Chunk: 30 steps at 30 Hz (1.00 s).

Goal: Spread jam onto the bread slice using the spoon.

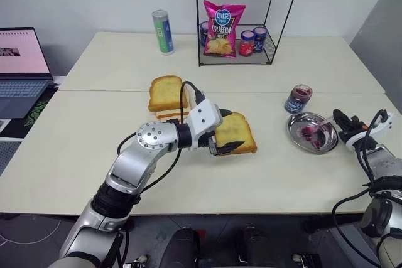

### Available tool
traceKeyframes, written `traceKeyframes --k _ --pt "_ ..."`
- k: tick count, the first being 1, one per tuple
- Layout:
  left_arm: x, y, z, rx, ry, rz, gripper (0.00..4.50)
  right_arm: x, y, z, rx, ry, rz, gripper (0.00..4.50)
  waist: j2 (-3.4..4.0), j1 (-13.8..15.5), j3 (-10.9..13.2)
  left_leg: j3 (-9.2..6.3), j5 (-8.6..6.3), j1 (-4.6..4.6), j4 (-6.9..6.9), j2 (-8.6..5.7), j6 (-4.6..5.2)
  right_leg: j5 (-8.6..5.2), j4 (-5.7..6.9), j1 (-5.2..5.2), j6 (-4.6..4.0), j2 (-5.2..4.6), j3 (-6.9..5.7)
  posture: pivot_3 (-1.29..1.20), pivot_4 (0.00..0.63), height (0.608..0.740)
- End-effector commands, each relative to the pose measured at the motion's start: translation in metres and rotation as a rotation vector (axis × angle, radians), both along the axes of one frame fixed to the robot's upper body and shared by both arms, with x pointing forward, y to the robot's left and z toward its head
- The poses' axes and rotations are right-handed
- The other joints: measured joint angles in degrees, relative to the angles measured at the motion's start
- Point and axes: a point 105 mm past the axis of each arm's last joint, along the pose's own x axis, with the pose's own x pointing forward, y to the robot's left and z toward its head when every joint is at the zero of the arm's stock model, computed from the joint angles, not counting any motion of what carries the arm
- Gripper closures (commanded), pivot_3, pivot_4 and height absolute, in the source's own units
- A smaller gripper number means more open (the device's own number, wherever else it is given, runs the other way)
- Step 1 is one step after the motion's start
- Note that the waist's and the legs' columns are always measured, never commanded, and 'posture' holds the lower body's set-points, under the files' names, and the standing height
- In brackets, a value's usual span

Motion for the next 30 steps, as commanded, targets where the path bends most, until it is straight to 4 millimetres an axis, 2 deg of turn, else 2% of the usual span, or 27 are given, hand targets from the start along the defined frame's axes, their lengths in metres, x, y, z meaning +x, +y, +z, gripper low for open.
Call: traceKeyframes --k 1,6,9,11,14,21,24,30 --pt "0.0 0.004 0.011 -0.013 -0.044 0.002 0.0 -0.007 -0.006 0.009 -0.047 -0.009 0.006 4.47 0.0 0.0 0.0 -0.01 0.0 0.0 -0.02 0.0 0.0 -0.01 0.01 0.0 -0.01 0.0 -0.01 0.0 0.15 0.74" --pt "0.0 0.007 0.01 -0.009 -0.044 0.007 0.0 -0.011 0.0 0.024 -0.104 -0.04 0.041 4.47 0.0 0.1 0.0 -0.02 0.0 0.0 -0.02 0.01 0.0 -0.01 0.02 -0.01 -0.01 0.0 -0.02 0.0 0.15 0.74" --pt "0.001 0.011 0.018 -0.075 -0.007 0.027 0.0 -0.014 0.016 0.055 -0.151 -0.116 0.071 4.47 0.0 0.1 0.0 -0.02 0.0 -0.02 -0.02 0.01 0.0 -0.01 0.03 -0.03 -0.01 -0.02 -0.01 0.0 0.15 0.74" --pt "-0.001 0.012 0.027 -0.144 0.042 0.024 0.0 -0.016 0.036 0.08 -0.242 -0.171 0.092 4.47 0.01 0.0 0.0 -0.03 0.0 -0.05 -0.03 0.03 0.0 -0.01 0.06 -0.09 -0.01 -0.04 -0.01 0.0 0.15 0.74" --pt "0.0 0.011 0.036 -0.208 0.068 0.018 0.0 -0.012 0.052 0.117 -0.331 -0.253 0.035 4.47 0.06 -0.3 0.0 0.04 0.0 -0.17 -0.04 0.06 -0.01 -0.01 0.16 -0.32 0.0 -0.22 0.05 0.0 0.15 0.74" --pt "0.002 0.001 0.053 -0.309 0.103 -0.002 0.0 0.004 0.069 0.163 -0.445 -0.36 -0.035 4.47 0.06 -0.1 0.0 0.04 0.01 -0.21 -0.02 0.01 -0.02 -0.01 0.09 -0.3 0.01 0.0 0.01 0.0 0.15 0.74" --pt "0.002 -0.001 0.053 -0.301 0.103 -0.004 0.0 0.012 0.07 0.169 -0.523 -0.373 -0.058 4.47 0.06 -0.1 0.0 0.09 0.01 -0.21 -0.03 -0.01 -0.01 0.0 0.08 -0.31 0.01 0.0 0.04 0.0 0.15 0.74" --pt "0.001 -0.002 0.05 -0.268 0.089 -0.01 0.0 0.031 0.072 0.165 -0.626 -0.373 -0.075 4.47 0.06 -0.3 0.0 0.11 0.01 -0.2 -0.07 0.0 -0.01 0.13 0.09 -0.33 -0.23 0.01 0.05 0.0 0.15 0.74"
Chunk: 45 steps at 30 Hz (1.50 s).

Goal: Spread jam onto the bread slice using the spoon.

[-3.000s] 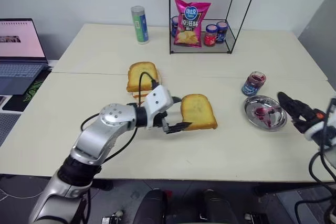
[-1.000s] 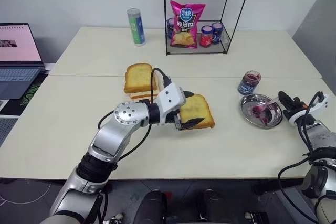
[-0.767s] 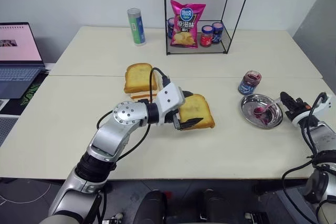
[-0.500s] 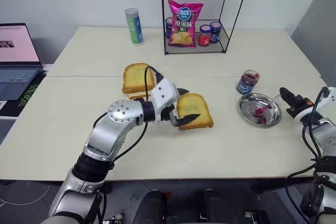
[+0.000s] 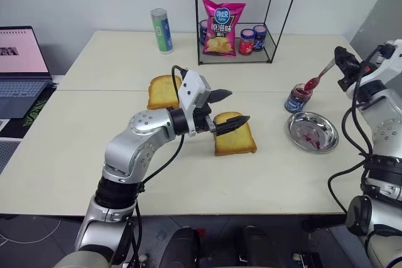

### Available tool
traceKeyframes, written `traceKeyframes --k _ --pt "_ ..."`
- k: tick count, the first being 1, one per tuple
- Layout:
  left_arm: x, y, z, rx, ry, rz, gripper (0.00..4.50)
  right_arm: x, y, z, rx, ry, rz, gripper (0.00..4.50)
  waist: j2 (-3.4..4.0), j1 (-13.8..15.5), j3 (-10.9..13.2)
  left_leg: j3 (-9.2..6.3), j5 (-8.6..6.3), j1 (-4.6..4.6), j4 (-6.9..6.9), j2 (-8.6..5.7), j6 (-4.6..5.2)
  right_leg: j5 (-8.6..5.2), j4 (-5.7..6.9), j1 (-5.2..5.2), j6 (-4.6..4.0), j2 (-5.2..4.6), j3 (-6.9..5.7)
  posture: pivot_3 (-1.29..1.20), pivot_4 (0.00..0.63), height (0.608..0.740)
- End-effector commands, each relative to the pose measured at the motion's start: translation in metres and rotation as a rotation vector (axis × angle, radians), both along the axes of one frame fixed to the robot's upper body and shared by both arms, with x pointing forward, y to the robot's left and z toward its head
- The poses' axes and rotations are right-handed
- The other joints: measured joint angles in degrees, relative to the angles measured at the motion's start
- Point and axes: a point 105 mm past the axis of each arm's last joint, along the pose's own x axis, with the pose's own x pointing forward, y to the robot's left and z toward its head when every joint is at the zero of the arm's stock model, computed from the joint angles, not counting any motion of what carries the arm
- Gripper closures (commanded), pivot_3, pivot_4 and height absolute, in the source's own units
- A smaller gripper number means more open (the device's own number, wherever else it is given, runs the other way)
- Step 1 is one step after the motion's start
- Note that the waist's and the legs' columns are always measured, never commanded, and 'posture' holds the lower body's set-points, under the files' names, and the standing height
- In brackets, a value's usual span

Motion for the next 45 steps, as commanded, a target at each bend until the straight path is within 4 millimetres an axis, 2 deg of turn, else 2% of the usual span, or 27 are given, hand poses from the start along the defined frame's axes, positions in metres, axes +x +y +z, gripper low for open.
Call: traceKeyframes --k 1,11,15,24,45 --pt "-0.005 -0.003 0.008 0.01 -0.048 -0.021 0.0 0.006 -0.001 0.016 -0.079 -0.076 -0.024 4.47 0.0 -0.1 0.0 0.01 0.0 0.0 0.01 0.0 0.0 0.0 0.01 0.0 0.0 0.0 0.01 0.0 0.15 0.74" --pt "-0.004 -0.001 0.012 0.0 -0.055 0.002 0.0 0.03 0.002 0.0 -0.14 -0.066 -0.046 4.47 0.0 -0.2 0.0 0.06 0.0 0.01 0.01 0.01 0.0 0.02 0.02 -0.02 -0.03 0.0 0.04 0.0 0.15 0.74" --pt "-0.005 0.001 0.012 0.002 -0.055 0.007 0.0 0.033 -0.001 -0.008 -0.19 -0.062 -0.075 4.47 0.0 -0.2 0.0 0.05 0.01 0.02 0.0 0.02 0.0 0.03 0.03 -0.02 -0.05 0.01 0.05 0.0 0.15 0.74" --pt "-0.004 0.0 0.016 0.007 -0.068 0.009 0.0 0.041 0.008 -0.019 -0.229 -0.055 -0.064 4.47 0.0 -0.2 0.0 0.07 0.01 0.04 0.01 0.02 -0.01 0.04 0.05 -0.01 -0.06 0.0 0.06 0.0 0.15 0.74" --pt "-0.001 0.004 0.013 0.01 -0.068 0.034 0.0 0.048 -0.004 -0.025 0.183 0.045 -0.058 4.47 0.0 -0.2 0.0 0.08 0.01 0.04 0.01 0.03 -0.02 0.05 0.06 -0.01 -0.08 0.0 0.08 0.0 0.15 0.74"
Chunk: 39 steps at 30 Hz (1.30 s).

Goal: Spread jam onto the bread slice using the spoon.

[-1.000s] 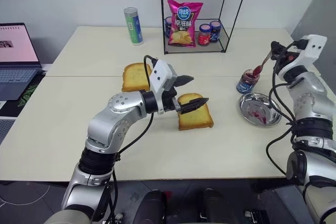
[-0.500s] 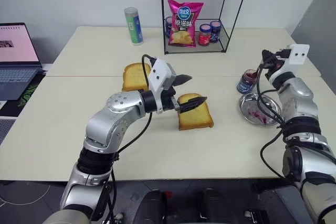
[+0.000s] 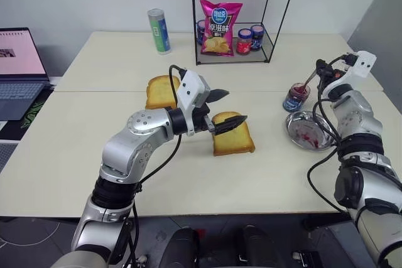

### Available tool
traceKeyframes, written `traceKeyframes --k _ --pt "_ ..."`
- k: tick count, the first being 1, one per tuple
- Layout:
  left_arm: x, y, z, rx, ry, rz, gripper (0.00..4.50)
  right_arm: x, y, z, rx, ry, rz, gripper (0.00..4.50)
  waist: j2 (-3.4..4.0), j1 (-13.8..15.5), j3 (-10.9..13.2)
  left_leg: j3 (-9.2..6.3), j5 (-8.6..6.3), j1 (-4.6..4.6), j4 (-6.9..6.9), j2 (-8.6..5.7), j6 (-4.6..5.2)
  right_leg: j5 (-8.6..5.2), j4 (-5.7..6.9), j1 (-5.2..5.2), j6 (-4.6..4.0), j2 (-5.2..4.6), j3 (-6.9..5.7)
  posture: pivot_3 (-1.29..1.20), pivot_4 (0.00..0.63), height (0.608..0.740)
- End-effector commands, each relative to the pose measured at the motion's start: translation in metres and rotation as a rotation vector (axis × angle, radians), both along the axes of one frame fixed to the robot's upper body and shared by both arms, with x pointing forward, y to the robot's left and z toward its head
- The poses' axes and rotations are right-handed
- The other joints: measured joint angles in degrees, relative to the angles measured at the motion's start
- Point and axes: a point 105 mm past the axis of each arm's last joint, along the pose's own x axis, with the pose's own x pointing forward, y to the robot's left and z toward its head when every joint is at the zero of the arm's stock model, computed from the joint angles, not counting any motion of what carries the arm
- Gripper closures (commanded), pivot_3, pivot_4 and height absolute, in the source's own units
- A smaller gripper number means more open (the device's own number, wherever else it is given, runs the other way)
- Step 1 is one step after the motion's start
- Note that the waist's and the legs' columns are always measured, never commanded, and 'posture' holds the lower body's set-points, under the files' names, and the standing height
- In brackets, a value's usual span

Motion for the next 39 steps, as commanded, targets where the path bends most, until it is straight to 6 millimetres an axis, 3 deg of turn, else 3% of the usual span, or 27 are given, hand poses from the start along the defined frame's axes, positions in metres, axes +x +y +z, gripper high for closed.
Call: traceKeyframes --k 1,14,20,39 --pt "-0.003 0.001 0.013 -0.012 -0.063 -0.003 0.0 -0.001 -0.004 0.021 0.075 -0.058 -0.005 4.47 0.0 0.0 0.0 0.0 0.0 0.0 0.0 0.0 0.0 0.0 0.0 0.0 0.0 0.0 0.0 0.0 0.15 0.74" --pt "-0.001 0.001 0.012 -0.007 -0.076 0.005 0.0 -0.002 -0.008 0.018 0.226 -0.043 -0.035 4.47 0.0 0.0 0.0 0.0 0.0 0.0 -0.01 0.0 0.0 0.0 0.0 0.0 0.0 0.0 0.0 0.0 0.15 0.74" --pt "-0.001 0.003 0.013 -0.007 -0.081 0.012 0.0 -0.004 -0.019 0.016 0.354 -0.034 -0.076 4.47 0.0 0.0 0.0 0.01 0.0 0.0 -0.01 0.0 0.0 0.0 0.0 0.0 0.0 0.0 0.0 0.0 0.15 0.74" --pt "0.0 0.001 0.013 0.005 -0.092 -0.008 0.0 -0.01 -0.035 0.02 0.444 -0.045 -0.147 4.47 0.0 0.0 0.0 0.01 0.0 0.0 -0.01 0.0 0.01 0.0 0.0 0.0 0.0 0.0 0.0 0.0 0.15 0.74"
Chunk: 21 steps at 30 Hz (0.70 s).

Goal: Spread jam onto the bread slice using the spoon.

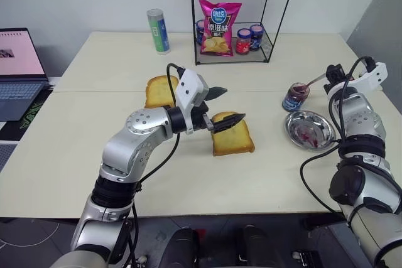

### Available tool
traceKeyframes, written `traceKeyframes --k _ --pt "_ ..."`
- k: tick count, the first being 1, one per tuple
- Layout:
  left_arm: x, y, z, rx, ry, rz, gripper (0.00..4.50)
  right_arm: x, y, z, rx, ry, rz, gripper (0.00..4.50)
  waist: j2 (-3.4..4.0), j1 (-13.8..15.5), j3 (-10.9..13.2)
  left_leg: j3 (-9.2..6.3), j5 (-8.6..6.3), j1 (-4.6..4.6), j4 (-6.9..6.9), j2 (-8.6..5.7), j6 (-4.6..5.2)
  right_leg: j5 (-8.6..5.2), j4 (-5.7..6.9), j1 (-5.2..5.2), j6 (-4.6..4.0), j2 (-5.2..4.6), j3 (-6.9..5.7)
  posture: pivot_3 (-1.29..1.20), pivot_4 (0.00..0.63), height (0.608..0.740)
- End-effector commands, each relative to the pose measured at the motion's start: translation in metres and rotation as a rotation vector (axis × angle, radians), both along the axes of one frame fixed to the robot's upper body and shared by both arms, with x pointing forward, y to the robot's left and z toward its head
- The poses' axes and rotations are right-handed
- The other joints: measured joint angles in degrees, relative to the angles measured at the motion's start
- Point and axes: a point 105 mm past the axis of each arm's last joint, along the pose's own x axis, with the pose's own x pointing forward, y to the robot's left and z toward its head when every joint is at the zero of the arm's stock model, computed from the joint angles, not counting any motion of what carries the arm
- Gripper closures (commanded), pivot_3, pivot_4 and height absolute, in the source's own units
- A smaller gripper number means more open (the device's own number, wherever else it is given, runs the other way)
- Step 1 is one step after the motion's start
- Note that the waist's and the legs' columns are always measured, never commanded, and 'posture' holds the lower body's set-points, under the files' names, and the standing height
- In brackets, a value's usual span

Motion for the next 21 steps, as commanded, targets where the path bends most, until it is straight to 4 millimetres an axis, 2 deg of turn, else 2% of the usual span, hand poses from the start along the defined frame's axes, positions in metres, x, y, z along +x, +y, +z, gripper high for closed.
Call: traceKeyframes --k 1,16,21 --pt "-0.004 -0.001 0.012 0.001 -0.06 -0.021 0.0 -0.005 -0.012 0.028 -0.003 -0.086 -0.043 4.47 0.0 0.0 0.0 0.0 0.0 0.0 0.0 0.0 0.0 0.0 0.0 0.0 0.0 0.0 0.0 0.0 0.15 0.74" --pt "-0.009 -0.002 0.009 0.015 -0.062 -0.04 0.0 -0.016 -0.026 0.035 -0.022 -0.108 -0.09 4.47 0.0 0.0 0.0 0.0 0.0 0.0 -0.01 0.0 0.0 0.0 -0.01 0.0 0.0 0.0 0.0 0.0 0.15 0.74" --pt "-0.006 0.001 0.013 -0.014 -0.059 -0.019 0.0 -0.017 -0.026 0.032 0.051 -0.112 -0.093 4.47 0.0 0.0 0.0 0.0 0.0 -0.01 0.0 0.0 0.0 0.0 -0.01 0.0 0.0 0.0 0.0 0.0 0.15 0.74"
